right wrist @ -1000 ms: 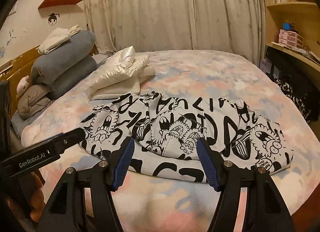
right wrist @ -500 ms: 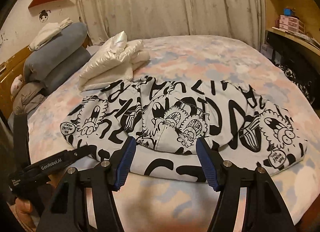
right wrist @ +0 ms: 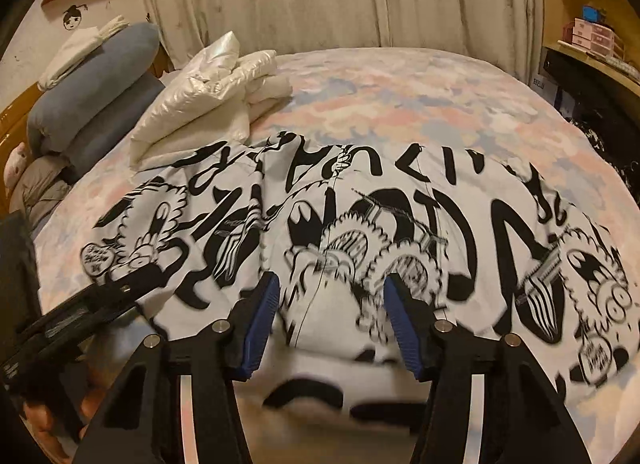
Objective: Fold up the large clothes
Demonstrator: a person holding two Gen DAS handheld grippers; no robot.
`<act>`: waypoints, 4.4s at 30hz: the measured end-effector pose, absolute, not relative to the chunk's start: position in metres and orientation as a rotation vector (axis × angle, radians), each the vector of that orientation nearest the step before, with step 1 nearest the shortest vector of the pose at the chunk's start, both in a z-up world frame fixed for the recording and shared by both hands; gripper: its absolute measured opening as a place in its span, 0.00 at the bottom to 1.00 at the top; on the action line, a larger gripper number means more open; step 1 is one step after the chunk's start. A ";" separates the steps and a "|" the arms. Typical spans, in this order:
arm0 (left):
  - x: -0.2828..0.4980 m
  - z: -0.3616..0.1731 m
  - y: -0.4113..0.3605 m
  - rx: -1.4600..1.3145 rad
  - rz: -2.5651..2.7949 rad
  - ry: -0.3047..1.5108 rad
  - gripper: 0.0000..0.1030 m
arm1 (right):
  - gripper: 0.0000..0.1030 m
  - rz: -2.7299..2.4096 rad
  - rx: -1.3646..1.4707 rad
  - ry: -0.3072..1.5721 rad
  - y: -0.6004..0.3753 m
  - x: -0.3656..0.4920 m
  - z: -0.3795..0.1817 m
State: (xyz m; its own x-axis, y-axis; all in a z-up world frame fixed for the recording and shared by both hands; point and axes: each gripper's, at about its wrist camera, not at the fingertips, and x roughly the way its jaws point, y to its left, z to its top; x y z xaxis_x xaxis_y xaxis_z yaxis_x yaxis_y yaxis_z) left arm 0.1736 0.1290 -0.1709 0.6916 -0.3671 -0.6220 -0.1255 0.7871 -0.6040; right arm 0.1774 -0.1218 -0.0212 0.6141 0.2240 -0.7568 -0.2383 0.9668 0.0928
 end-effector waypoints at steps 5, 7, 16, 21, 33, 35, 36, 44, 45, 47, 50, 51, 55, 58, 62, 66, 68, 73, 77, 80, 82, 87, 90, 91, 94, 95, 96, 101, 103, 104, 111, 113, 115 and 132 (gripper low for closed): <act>0.163 -0.170 0.138 -0.742 -0.155 0.859 0.70 | 0.48 0.286 0.007 0.905 -0.113 0.198 -0.030; 0.158 -0.170 0.144 -0.791 -0.148 0.883 0.71 | 0.48 0.300 0.000 0.910 -0.108 0.199 -0.033; 0.150 -0.183 0.171 -1.033 -0.043 0.944 0.71 | 0.48 0.324 0.019 0.896 -0.105 0.188 -0.027; 0.168 -0.202 0.173 -1.047 0.029 0.983 0.80 | 0.48 0.325 0.018 0.892 -0.107 0.184 -0.025; 0.215 -0.199 0.163 -0.974 0.110 0.938 0.92 | 0.30 0.302 0.010 0.941 -0.109 0.209 -0.043; 0.212 -0.195 0.164 -0.947 0.137 0.915 0.75 | 0.26 0.297 -0.017 0.951 -0.108 0.213 -0.049; 0.210 -0.193 0.165 -0.929 0.149 0.910 0.60 | 0.26 0.298 -0.032 0.956 -0.106 0.215 -0.052; 0.202 -0.146 0.144 -0.597 0.100 0.755 0.16 | 0.26 0.335 -0.090 1.016 -0.100 0.222 -0.074; 0.201 -0.138 0.139 -0.553 0.088 0.736 0.15 | 0.26 0.342 -0.090 1.020 -0.101 0.221 -0.075; 0.200 -0.114 0.118 -0.438 0.039 0.675 0.13 | 0.26 0.352 -0.078 1.024 -0.104 0.220 -0.076; 0.199 -0.082 0.088 -0.325 -0.035 0.608 0.12 | 0.27 0.380 -0.017 1.048 -0.112 0.224 -0.078; 0.200 -0.074 0.077 -0.298 -0.056 0.593 0.12 | 0.27 0.396 0.014 1.060 -0.117 0.225 -0.078; 0.208 -0.041 0.024 -0.210 -0.186 0.562 0.11 | 0.27 0.466 0.101 1.100 -0.133 0.227 -0.080; 0.221 -0.026 -0.022 -0.170 -0.273 0.578 0.11 | 0.27 0.535 0.209 1.142 -0.153 0.224 -0.080; 0.230 -0.018 -0.087 -0.090 -0.368 0.603 0.11 | 0.27 0.575 0.346 1.177 -0.201 0.211 -0.063; 0.232 -0.020 -0.154 -0.027 -0.446 0.614 0.11 | 0.27 0.291 0.310 1.055 -0.290 0.192 -0.025; 0.230 -0.026 -0.190 0.004 -0.490 0.622 0.11 | 0.27 0.085 0.339 0.986 -0.349 0.182 -0.010; 0.212 -0.062 -0.275 0.126 -0.574 0.671 0.11 | 0.27 -0.207 0.442 0.868 -0.444 0.165 0.009; 0.205 -0.119 -0.327 0.240 -0.591 0.773 0.11 | 0.27 -0.281 0.461 0.901 -0.472 0.166 -0.001; 0.188 -0.140 -0.347 0.350 -0.602 0.748 0.11 | 0.27 -0.293 0.480 0.943 -0.481 0.165 -0.015; 0.179 -0.146 -0.353 0.381 -0.614 0.728 0.11 | 0.27 -0.299 0.485 0.953 -0.476 0.170 -0.024; 0.186 -0.150 -0.338 0.345 -0.641 0.759 0.11 | 0.27 -0.285 0.508 1.003 -0.480 0.167 -0.040; 0.187 -0.145 -0.348 0.362 -0.644 0.765 0.12 | 0.27 -0.270 0.545 1.016 -0.479 0.169 -0.046; 0.187 -0.144 -0.348 0.369 -0.649 0.774 0.13 | 0.27 -0.268 0.543 1.009 -0.476 0.169 -0.042; 0.185 -0.138 -0.339 0.362 -0.667 0.797 0.15 | 0.33 -0.272 0.515 0.984 -0.471 0.172 -0.027; 0.184 -0.136 -0.338 0.362 -0.668 0.801 0.15 | 0.35 -0.274 0.510 0.976 -0.473 0.172 -0.023; 0.184 -0.134 -0.337 0.363 -0.666 0.804 0.16 | 0.38 -0.260 0.517 0.959 -0.472 0.170 -0.014; 0.183 -0.128 -0.346 0.414 -0.639 0.806 0.17 | 0.65 -0.223 0.496 0.890 -0.462 0.167 0.020; 0.183 -0.128 -0.354 0.424 -0.625 0.796 0.17 | 0.65 -0.189 0.490 0.884 -0.456 0.169 0.031; 0.182 -0.126 -0.354 0.424 -0.620 0.790 0.17 | 0.65 -0.176 0.491 0.882 -0.456 0.173 0.035; 0.162 -0.097 -0.339 0.328 -0.721 0.738 0.66 | 0.66 -0.091 0.488 0.852 -0.461 0.183 0.078; 0.148 -0.082 -0.335 0.355 -0.730 0.651 0.68 | 0.67 -0.076 0.491 0.855 -0.462 0.185 0.083; 0.141 -0.075 -0.333 0.372 -0.736 0.627 0.68 | 0.66 -0.052 0.497 0.865 -0.463 0.187 0.084; 0.259 -0.066 -0.148 0.033 -0.527 0.916 0.45 | 0.66 0.232 0.565 1.152 -0.435 0.243 0.016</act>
